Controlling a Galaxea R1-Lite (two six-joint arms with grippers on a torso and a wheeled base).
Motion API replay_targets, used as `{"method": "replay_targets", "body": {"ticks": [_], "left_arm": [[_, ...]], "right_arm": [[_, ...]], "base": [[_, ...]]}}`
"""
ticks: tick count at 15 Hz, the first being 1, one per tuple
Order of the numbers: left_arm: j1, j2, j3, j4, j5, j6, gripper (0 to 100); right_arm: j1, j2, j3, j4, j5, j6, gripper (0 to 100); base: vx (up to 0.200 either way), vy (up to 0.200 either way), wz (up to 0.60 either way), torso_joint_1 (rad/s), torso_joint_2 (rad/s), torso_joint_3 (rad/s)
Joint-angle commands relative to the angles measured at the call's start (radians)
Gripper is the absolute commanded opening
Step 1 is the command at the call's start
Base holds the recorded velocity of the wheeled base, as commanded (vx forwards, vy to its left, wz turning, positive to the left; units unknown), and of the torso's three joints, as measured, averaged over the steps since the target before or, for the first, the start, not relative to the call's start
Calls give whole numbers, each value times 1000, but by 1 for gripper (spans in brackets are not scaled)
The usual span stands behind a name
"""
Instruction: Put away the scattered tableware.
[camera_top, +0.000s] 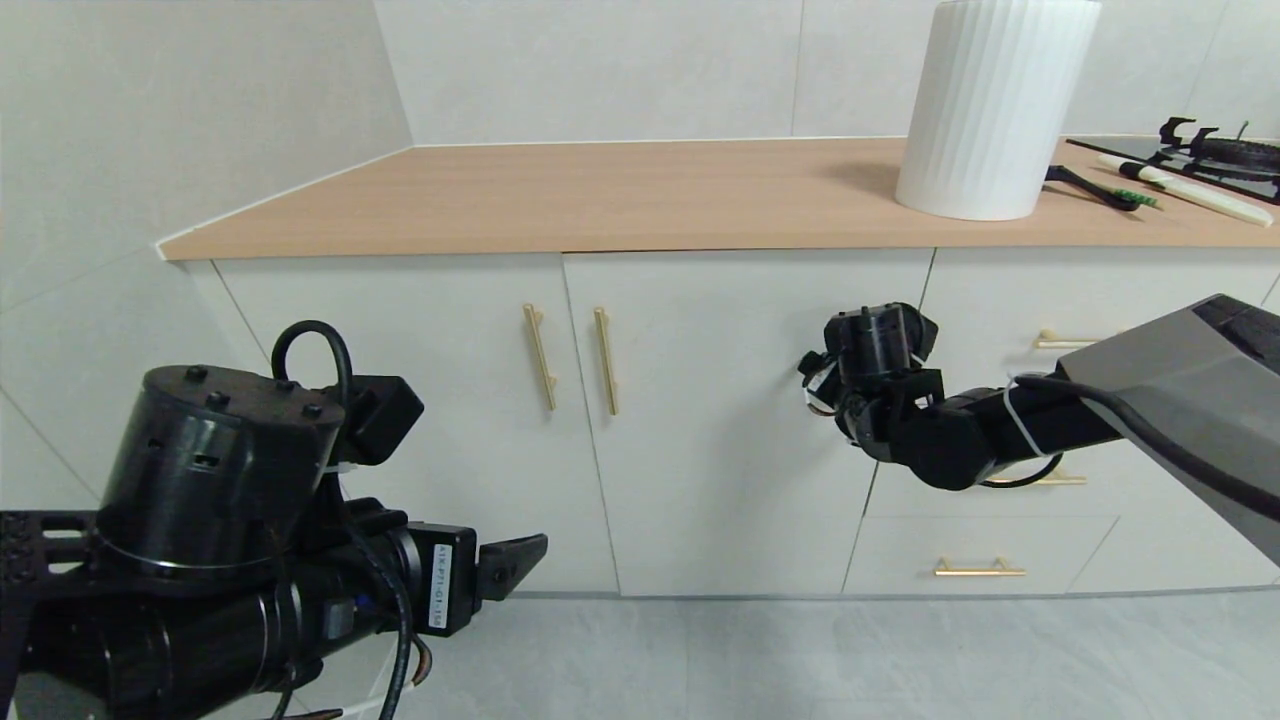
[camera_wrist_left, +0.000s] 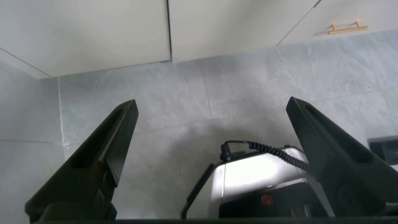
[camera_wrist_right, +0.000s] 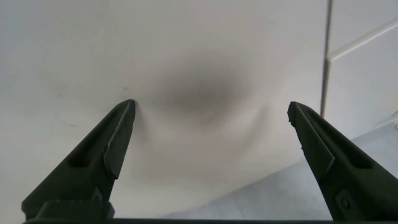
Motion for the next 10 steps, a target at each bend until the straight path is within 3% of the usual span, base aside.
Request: {"method": "replay_targets", "body": {"ticks": [1,7,10], "left_arm": [[0,1,0,0,0,-1,100],[0,1,0,0,0,-1,100],[0,0,0,0,0,-1,100]], "right_arm": [[-7,21,-16,-2,-6,0,100],[-2,-2,1,4,-6,-2,100],[21,-78,110,6,13,-5,100]], "base": [[0,0,0,0,0,0],[0,0,0,0,0,0],[0,0,0,0,0,0]]}}
